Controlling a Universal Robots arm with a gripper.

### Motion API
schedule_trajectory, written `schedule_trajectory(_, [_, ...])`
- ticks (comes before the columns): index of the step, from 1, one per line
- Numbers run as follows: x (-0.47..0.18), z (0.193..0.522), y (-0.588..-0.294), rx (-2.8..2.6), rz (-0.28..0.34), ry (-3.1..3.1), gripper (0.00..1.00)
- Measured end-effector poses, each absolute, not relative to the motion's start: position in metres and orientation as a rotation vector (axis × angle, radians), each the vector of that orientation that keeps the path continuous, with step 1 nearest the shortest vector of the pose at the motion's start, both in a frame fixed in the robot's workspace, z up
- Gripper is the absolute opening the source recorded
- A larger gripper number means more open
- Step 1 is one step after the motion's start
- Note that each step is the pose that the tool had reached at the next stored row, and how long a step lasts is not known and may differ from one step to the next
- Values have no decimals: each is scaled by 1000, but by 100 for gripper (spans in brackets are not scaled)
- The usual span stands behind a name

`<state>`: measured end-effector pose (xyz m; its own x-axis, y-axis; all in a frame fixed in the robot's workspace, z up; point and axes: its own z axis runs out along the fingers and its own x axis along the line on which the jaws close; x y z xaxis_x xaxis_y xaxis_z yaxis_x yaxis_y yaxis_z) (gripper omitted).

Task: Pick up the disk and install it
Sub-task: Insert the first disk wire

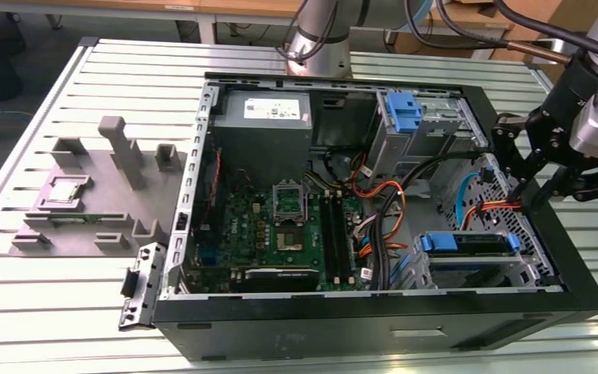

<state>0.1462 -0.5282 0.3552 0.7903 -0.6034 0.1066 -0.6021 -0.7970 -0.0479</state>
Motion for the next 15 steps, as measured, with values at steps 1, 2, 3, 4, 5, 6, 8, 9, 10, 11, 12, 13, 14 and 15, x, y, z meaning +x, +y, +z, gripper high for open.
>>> schedule_trajectory(1, [147, 355, -528, -2961, -183, 997, 31])
schedule_trajectory(2, [147, 354, -528, -2961, -185, 997, 31])
schedule_trajectory(3, [147, 354, -528, -2961, -186, 997, 31])
schedule_trajectory(4, [147, 353, -528, -2960, -188, 997, 31])
schedule_trajectory(5, [148, 353, -528, -2960, -191, 997, 31])
schedule_trajectory(6, [148, 352, -528, -2959, -193, 997, 31])
schedule_trajectory(8, [148, 352, -528, -2959, -193, 997, 31])
schedule_trajectory(9, [148, 352, -528, -2959, -193, 997, 31])
schedule_trajectory(10, [148, 352, -528, -2959, -193, 997, 31])
schedule_trajectory(11, [148, 352, -528, -2959, -193, 997, 29])
schedule_trajectory(12, [148, 352, -528, -2959, -193, 997, 29])
schedule_trajectory(13, [148, 352, -528, -2959, -193, 997, 23])
schedule_trajectory(14, [148, 352, -528, -2960, -194, 997, 17])
schedule_trajectory(15, [147, 352, -528, -2960, -194, 997, 17])
